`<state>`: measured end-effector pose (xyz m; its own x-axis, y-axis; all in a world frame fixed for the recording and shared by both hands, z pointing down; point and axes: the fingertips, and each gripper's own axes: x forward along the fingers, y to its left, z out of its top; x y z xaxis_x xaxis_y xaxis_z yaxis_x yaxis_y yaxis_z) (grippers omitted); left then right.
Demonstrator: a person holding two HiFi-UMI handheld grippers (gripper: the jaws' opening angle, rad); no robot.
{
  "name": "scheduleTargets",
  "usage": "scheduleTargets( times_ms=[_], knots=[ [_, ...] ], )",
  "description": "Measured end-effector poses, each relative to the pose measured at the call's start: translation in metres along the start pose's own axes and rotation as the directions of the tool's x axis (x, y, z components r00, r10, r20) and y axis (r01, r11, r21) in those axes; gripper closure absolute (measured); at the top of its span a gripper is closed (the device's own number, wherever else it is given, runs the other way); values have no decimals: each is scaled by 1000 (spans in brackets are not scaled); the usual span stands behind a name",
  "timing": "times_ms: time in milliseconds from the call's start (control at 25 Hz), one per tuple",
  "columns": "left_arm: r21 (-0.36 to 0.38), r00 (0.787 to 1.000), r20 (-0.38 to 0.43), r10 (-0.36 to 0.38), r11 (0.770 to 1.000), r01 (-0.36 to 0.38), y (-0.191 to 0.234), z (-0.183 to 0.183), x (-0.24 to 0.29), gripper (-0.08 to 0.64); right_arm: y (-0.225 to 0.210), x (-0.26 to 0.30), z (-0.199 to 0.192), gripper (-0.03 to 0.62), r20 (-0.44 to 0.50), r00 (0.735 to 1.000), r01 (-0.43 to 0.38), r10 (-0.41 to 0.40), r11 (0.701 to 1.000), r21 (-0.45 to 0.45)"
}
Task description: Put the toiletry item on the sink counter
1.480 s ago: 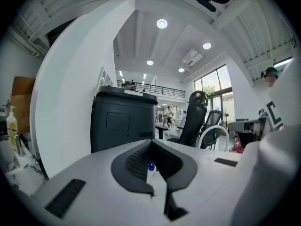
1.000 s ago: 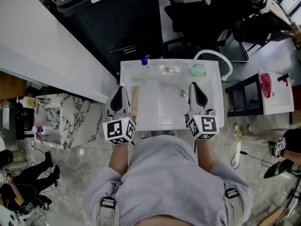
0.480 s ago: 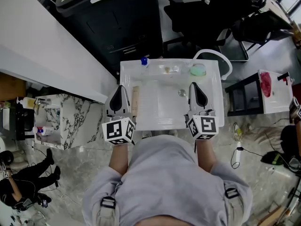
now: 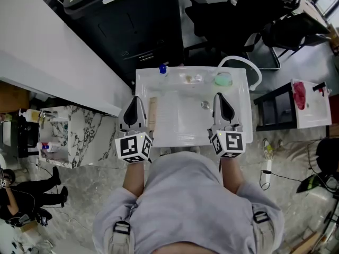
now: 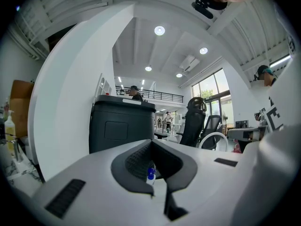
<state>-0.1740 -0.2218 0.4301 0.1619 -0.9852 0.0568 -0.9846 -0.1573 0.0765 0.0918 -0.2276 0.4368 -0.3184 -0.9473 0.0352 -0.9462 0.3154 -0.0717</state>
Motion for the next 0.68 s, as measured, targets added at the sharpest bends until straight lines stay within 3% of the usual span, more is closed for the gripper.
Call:
scheduleTargets(
  times_ms=[680],
  knots=[
    [-9,1000,-6,-1,1000,1,0,-4,4,555,-3,4,-2,588,-4,1000,1,-1,1000,19]
  ],
)
